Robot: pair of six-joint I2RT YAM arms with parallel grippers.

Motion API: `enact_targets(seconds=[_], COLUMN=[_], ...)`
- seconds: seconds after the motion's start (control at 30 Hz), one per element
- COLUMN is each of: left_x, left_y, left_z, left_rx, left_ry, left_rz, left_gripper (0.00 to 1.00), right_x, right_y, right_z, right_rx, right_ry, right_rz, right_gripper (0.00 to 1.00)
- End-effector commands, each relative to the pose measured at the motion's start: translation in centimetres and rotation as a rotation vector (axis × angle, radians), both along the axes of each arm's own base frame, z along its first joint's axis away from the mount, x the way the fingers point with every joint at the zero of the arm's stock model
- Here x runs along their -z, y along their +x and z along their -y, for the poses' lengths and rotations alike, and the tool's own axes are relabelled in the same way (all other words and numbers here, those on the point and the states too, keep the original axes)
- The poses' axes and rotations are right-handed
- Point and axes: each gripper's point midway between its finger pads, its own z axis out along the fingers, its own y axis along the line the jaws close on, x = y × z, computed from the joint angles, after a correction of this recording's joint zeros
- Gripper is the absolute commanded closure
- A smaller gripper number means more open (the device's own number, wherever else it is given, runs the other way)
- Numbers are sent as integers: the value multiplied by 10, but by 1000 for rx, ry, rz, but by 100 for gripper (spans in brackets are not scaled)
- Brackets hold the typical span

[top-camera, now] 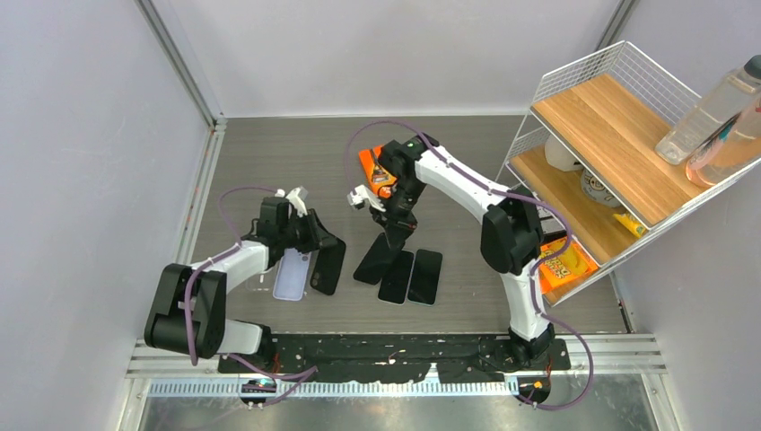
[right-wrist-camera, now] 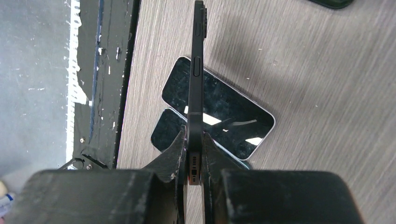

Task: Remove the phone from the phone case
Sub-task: Place the phone at the center of the board.

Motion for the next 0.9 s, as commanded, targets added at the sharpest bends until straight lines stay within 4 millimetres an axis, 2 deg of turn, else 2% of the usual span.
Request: enact_targets(seconds=[0.0, 0.2, 0.3, 0.5, 0.67, 0.87], left_x=[-2, 11, 16, 22, 24, 28], left_y=[6, -2, -6, -14, -19, -27], left_z=[3, -6, -9, -9, -9, -9], left_rx=[-2, -30, -38, -50, -56, -61], left_ry=[-15, 33, 43, 41, 42, 45], left_rz=[35, 6, -15, -55, -86, -131], left_gripper=[71, 62, 58, 52, 50, 42], right_x=[-11, 18, 24, 50, 67, 85], right_y=[-11, -8, -3, -1, 2, 15], right_z=[-7, -22, -31, -35, -35, -39], right_rx=[-73, -94, -81, -76, -58, -18], right_ry=[6, -58, -71, -137, -189, -230], right_rz=[-19, -49, -54, -77, -69, -36], right_gripper=[94, 95, 94, 93, 84, 71])
